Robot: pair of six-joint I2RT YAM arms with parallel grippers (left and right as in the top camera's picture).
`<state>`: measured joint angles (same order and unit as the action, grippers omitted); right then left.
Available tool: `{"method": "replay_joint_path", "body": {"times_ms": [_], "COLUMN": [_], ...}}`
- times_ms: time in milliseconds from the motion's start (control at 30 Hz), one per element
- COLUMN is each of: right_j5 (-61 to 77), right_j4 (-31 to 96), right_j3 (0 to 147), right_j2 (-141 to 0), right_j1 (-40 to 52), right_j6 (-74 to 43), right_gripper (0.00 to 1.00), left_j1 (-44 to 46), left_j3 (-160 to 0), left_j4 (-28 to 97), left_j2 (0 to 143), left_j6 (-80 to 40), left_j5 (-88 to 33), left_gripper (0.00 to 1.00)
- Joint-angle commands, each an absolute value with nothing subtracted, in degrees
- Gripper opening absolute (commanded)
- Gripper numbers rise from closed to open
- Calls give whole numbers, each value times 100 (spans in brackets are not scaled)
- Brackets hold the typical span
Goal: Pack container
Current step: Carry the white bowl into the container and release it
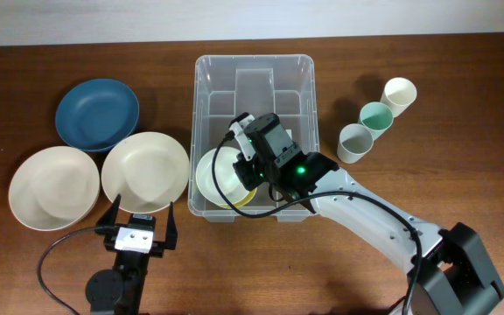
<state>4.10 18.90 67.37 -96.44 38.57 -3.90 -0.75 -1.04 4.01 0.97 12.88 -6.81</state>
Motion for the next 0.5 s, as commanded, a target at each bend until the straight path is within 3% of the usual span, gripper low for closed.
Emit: {"method": "replay_joint_path", "body": {"times_ms": [0,67,133,233,467], "right_j5": [403,405,403,403,268], "right_j4": [2001,2016,1986,1898,1898], "right_j3": [6746,6744,6744,6744,6847], "right_j2": [-9640,-9640,-9640,-9640,-9428], "right_j1": [3900,3898,3898,3894,3520], "right_j6": [-443,-475,-475,-473,-615], "right_gripper": [4,8,37,57,59], "left_j1": [-54,-54,-54,-51,-51], "left_j3": [-51,-51,-51,-51,-51], "left_j4": [388,388,388,388,388], "left_j2": [62,62,62,62,62], "left_j6": [1380,1380,1380,1380,1380], "left_j5": [-637,-639,-639,-639,-639], "left_gripper": [99,99,99,99,99]}}
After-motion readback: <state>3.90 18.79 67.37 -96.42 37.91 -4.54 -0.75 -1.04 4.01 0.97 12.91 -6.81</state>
